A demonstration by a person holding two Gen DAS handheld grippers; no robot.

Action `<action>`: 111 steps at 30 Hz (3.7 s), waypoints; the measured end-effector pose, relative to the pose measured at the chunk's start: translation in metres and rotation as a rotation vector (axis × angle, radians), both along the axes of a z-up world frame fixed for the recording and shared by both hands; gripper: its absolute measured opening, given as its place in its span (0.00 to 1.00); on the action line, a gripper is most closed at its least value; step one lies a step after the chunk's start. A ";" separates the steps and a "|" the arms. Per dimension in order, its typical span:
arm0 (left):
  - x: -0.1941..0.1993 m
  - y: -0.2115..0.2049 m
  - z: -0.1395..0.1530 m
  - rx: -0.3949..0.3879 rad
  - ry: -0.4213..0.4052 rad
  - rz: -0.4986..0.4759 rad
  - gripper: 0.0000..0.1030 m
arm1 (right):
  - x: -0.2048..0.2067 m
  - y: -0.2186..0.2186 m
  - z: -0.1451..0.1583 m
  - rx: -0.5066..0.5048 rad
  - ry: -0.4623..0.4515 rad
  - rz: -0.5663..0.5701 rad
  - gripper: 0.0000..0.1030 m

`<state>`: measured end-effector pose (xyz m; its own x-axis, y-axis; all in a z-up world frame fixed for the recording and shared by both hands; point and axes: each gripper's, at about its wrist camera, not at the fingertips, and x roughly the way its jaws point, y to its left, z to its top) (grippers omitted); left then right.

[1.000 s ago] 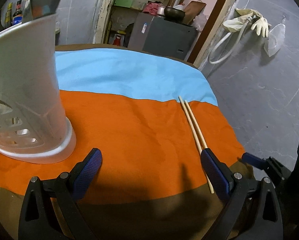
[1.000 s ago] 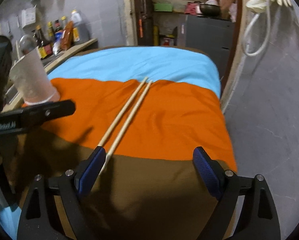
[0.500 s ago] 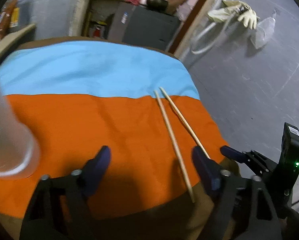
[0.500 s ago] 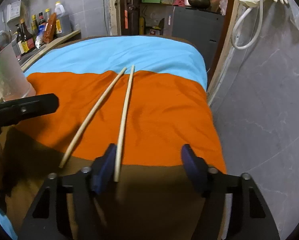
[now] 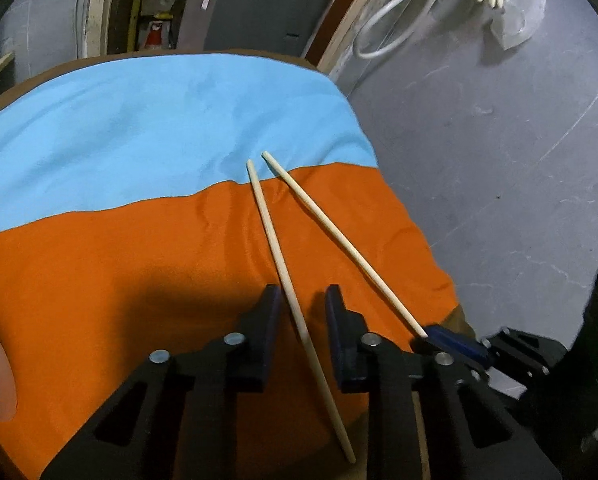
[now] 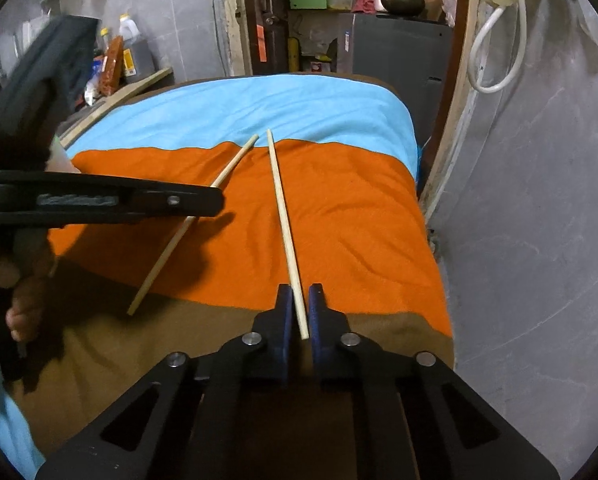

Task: Organize utensils
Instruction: 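Close the left gripper on one chopstick while the right gripper grasps the other, then lift the chopstick with the left gripper while the right gripper lifts its chopstick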

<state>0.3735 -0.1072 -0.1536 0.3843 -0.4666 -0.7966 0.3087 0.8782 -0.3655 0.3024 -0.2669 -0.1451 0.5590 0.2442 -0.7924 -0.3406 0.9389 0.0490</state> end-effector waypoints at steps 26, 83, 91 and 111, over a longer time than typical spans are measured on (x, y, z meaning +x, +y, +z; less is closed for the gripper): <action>-0.046 0.048 0.006 -0.015 0.093 0.082 0.03 | 0.037 0.016 0.000 0.067 0.140 0.092 0.19; -0.136 0.266 0.181 -0.272 -0.801 0.611 0.02 | 0.015 0.161 0.179 0.907 -0.528 0.138 0.03; -0.129 0.324 0.143 -0.356 -0.890 0.719 0.02 | 0.014 0.192 0.148 0.915 -0.627 0.079 0.03; -0.131 0.328 0.109 -0.295 -1.072 0.769 0.02 | 0.000 0.224 0.108 0.715 -0.828 0.105 0.03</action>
<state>0.2430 0.2212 -0.0442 0.9877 0.0460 0.1492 0.0282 0.8872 -0.4605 0.3020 -0.0427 -0.0374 0.8021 0.5747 0.1622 -0.5954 0.7493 0.2897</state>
